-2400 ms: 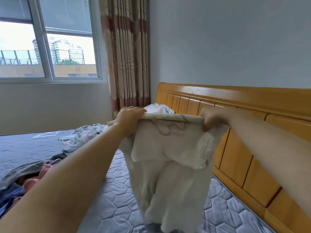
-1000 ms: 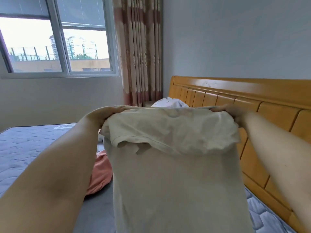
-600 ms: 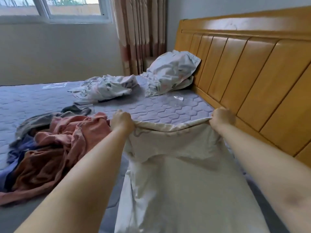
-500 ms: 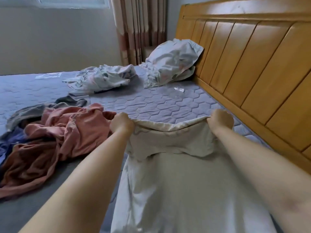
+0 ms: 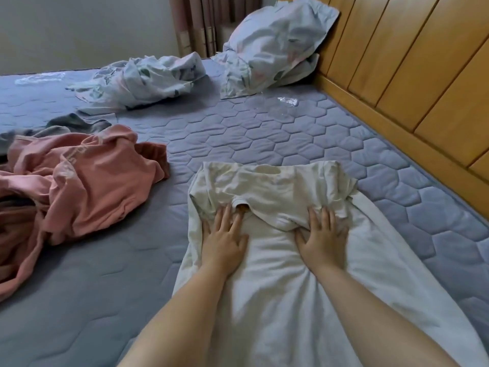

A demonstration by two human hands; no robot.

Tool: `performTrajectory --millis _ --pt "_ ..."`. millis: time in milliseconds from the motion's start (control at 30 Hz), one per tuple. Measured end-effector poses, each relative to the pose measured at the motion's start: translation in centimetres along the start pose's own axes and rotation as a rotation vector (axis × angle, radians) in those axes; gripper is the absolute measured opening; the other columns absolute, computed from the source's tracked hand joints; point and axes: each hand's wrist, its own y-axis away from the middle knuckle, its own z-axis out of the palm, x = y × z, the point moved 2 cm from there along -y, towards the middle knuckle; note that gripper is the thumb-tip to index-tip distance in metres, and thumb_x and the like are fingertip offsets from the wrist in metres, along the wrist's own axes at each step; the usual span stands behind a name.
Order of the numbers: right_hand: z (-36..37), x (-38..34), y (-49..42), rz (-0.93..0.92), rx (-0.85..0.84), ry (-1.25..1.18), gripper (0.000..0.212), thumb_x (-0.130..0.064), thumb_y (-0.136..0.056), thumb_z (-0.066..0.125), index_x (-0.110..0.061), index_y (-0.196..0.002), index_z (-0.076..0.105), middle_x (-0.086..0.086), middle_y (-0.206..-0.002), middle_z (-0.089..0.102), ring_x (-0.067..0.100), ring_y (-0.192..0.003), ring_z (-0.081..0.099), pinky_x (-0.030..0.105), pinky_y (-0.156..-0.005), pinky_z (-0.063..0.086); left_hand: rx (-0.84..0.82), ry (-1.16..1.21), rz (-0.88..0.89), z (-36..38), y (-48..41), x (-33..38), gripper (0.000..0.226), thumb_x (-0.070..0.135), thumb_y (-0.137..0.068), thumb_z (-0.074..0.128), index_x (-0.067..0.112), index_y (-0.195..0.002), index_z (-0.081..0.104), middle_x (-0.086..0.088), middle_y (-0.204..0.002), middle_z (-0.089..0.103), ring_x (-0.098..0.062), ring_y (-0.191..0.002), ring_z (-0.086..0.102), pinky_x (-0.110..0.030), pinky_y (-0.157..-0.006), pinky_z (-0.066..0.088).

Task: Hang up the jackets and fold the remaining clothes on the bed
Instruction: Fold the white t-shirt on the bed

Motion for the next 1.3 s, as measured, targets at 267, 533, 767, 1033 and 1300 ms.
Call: performTrajectory --millis 267,533,767,1033,1300 --pt "1.5 0.6 -1.4 0.011 0.160 -0.156 0.053 -0.036 -0.081 0.048 -0.007 -0.124 0.058 0.018 -0.131 0.055 0.037 -0.127 0.046 0.059 -0.100 0.033 0.385 0.385 -0.357 -0.9 -1.4 -1.0 0.049 0.024 -0.083 0.061 0.014 -0.130 0.051 -0.006 -0.138 0.042 -0.026 -0.124 0.042 -0.036 -0.099 0.035" --pt "-8.9 3.9 -7.0 0.063 -0.006 -0.121 0.039 0.002 -0.084 0.046 -0.007 -0.118 0.064 0.024 -0.120 0.060 0.040 -0.111 0.053 0.039 -0.092 0.045 0.443 0.105 0.200 -6.8 -2.4 -2.2 0.014 0.000 -0.074 0.056 0.009 -0.068 0.048 -0.007 -0.068 0.048 -0.028 -0.061 0.048 -0.032 -0.050 0.035" --pt "-10.4 3.3 -3.2 -0.165 0.471 -0.087 0.046 -0.007 -0.072 0.055 0.001 -0.116 0.049 0.026 -0.112 0.053 0.039 -0.103 0.047 0.048 -0.089 0.038 0.070 -0.153 0.208 -6.6 -1.6 -0.6 0.040 0.051 -0.088 0.050 0.018 -0.107 0.060 0.000 -0.104 0.060 -0.022 -0.098 0.056 -0.035 -0.075 0.046" --pt "-4.7 -3.7 -1.3 -0.402 0.106 0.384 0.049 -0.036 -0.043 0.084 -0.015 -0.082 0.063 0.009 -0.083 0.060 0.029 -0.078 0.057 0.041 -0.075 0.042 0.097 -0.195 0.090 -7.1 -1.8 0.9 0.013 0.015 -0.088 0.054 0.010 -0.098 0.060 -0.006 -0.095 0.061 -0.028 -0.090 0.057 -0.035 -0.066 0.041" --pt "-8.2 1.9 -3.3 -0.251 0.446 0.274 0.026 -0.003 -0.074 0.040 -0.004 -0.085 0.063 0.020 -0.089 0.058 0.035 -0.081 0.055 0.045 -0.077 0.042 0.232 -0.379 0.333 -9.0 -0.9 -2.3 0.030 -0.001 -0.042 0.082 0.011 -0.058 0.059 -0.006 -0.064 0.050 -0.026 -0.051 0.050 -0.025 -0.042 0.030"
